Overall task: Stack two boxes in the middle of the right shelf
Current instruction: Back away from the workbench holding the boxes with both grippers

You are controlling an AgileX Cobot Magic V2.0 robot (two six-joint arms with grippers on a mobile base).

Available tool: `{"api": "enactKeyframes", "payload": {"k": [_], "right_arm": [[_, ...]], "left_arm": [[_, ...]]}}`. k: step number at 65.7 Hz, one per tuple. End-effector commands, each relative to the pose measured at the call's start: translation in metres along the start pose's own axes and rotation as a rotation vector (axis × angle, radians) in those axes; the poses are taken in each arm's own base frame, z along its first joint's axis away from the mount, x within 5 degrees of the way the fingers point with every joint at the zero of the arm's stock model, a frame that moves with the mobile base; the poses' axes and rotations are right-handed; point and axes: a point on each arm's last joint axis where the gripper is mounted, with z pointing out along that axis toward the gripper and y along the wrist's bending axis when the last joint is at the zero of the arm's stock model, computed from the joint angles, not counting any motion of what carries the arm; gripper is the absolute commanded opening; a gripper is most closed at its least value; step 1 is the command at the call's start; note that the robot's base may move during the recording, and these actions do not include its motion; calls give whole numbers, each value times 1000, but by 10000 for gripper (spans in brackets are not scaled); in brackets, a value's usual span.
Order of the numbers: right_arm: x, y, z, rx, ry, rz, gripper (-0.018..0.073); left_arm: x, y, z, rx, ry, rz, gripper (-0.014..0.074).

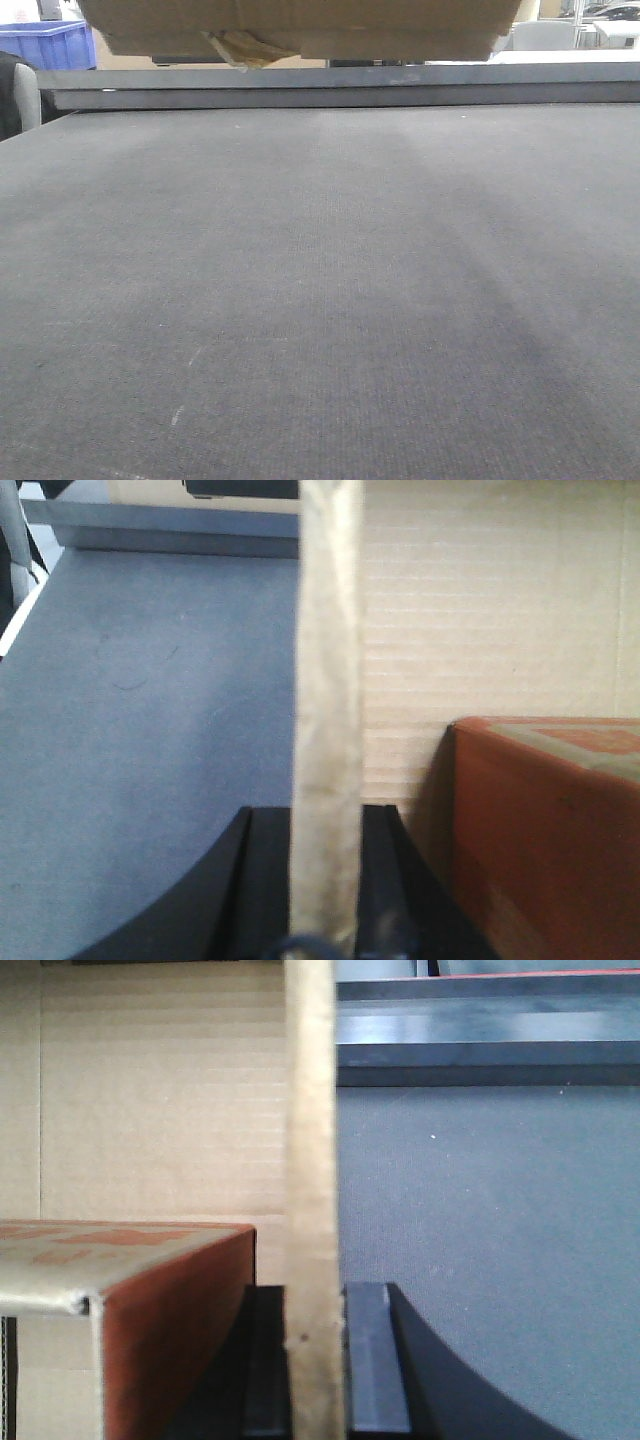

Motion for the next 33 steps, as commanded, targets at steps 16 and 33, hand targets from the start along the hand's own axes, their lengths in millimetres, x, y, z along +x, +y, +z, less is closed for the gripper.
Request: {"api": "enactKeyframes", "payload": {"k": [16, 33], "right_arm": [[-15, -4, -11, 3, -102, -18, -154], [-15, -4, -11, 3, -102, -18, -154]], "left_arm": [[-8, 8, -10, -34, -58, 25, -111], [-8, 8, -10, -34, -58, 25, -111]]}}
